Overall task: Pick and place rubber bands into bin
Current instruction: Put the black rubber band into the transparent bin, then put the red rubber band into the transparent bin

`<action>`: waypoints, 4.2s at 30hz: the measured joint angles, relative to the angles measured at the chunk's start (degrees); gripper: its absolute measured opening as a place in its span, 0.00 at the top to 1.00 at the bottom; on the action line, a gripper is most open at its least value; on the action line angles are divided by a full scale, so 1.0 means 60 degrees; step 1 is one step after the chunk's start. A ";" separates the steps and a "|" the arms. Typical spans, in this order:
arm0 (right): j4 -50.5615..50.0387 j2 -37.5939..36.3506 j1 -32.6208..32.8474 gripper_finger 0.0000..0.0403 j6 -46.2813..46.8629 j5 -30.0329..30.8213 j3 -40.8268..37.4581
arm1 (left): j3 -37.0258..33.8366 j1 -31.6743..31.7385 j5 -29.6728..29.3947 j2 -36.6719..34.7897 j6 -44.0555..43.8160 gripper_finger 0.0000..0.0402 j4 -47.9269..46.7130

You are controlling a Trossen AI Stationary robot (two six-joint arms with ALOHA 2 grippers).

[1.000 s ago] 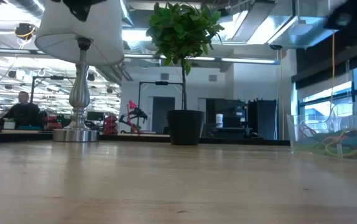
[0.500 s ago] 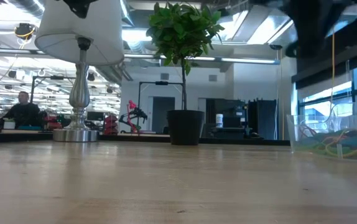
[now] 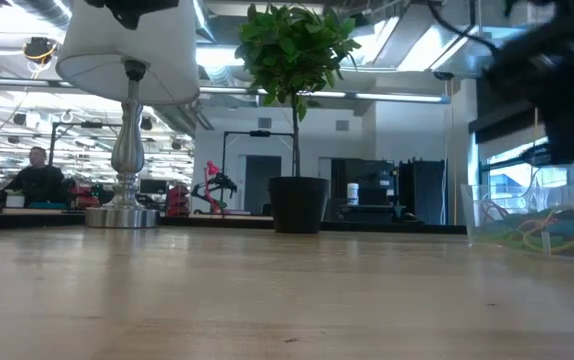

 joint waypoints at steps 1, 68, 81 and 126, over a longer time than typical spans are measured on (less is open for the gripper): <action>0.0074 -0.0180 -0.0131 1.00 -0.0322 -0.0256 -0.0300 | 0.0000 0.0000 -0.0062 0.0000 0.0000 0.72 -0.0002; 0.3425 0.5282 0.2105 0.93 -0.4790 -0.0910 0.3814 | -0.0007 0.0000 -0.0148 0.0012 0.0000 0.72 -0.1824; 0.2402 0.7714 0.3630 0.98 -0.3029 -0.1397 0.6446 | -0.0007 0.0000 0.0446 0.0011 -0.0003 0.72 -0.2570; 0.2378 1.0524 0.4114 0.51 -0.5503 0.0385 0.8601 | -0.0007 0.0000 0.0493 0.0011 -0.0004 0.72 -0.2872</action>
